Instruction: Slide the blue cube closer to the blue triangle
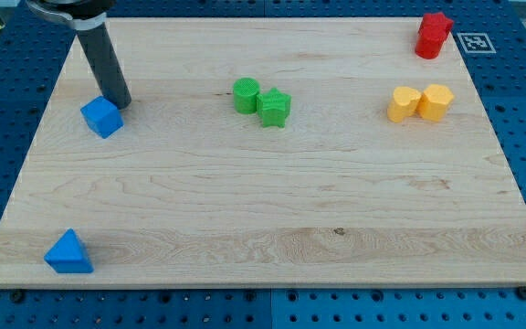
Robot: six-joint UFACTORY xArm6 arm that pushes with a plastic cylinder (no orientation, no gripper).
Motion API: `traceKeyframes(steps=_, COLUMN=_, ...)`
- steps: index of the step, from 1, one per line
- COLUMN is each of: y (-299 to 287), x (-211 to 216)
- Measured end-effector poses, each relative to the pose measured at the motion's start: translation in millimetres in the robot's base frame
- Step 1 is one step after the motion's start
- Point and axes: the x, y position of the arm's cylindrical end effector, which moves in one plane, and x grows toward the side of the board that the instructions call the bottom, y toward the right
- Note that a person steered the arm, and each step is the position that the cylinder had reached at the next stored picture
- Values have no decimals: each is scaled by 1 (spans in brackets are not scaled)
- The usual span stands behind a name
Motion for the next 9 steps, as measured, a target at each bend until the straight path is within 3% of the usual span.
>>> traceKeyframes(steps=4, y=-23, x=7)
traceKeyframes(steps=9, y=14, x=83)
